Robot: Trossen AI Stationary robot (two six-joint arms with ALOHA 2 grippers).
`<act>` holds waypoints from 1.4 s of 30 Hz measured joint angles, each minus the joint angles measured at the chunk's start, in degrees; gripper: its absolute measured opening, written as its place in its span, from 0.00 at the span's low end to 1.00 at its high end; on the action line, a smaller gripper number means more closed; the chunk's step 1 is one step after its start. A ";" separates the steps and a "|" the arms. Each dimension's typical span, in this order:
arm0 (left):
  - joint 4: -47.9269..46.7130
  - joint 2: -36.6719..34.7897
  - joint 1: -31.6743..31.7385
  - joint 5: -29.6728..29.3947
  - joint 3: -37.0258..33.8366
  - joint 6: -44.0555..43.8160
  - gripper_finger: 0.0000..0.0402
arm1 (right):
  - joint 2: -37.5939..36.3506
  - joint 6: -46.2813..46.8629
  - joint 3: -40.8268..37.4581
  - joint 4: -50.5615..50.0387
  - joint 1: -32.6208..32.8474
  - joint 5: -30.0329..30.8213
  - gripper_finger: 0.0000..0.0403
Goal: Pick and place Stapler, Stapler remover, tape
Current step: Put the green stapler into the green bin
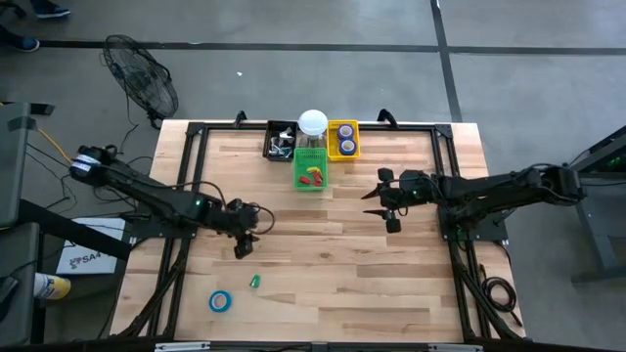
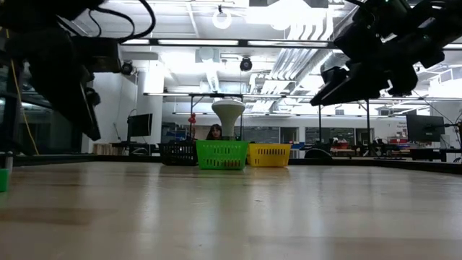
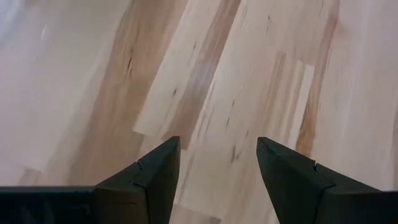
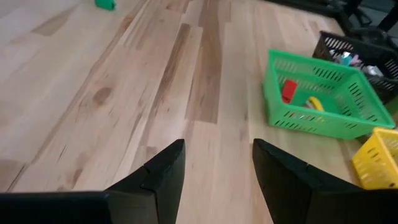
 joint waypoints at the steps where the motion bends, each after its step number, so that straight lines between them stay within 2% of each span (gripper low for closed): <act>1: -0.05 0.00 -0.88 -0.99 0.00 -1.95 0.52 | 0.00 0.00 0.00 -0.39 0.17 0.00 0.44; 9: -0.01 0.00 -6.87 -6.81 0.00 -15.23 0.52 | 0.00 0.00 0.02 -2.97 1.57 -0.04 0.44; 17: -1.96 2.67 -10.95 -8.15 1.65 -26.35 0.52 | 0.00 0.00 0.02 -5.64 2.10 -0.09 0.44; 25: -7.25 12.17 -11.13 -2.89 10.93 -30.08 0.52 | 0.00 0.00 0.02 -7.02 2.08 -0.34 0.44; 38: -24.61 24.00 -11.13 10.00 25.45 -47.46 0.52 | 0.00 0.31 0.04 -7.47 2.08 -0.74 0.44; 42: -24.58 27.41 -11.13 11.22 28.02 -49.22 0.52 | 0.02 0.42 0.04 -7.74 2.08 -2.01 0.44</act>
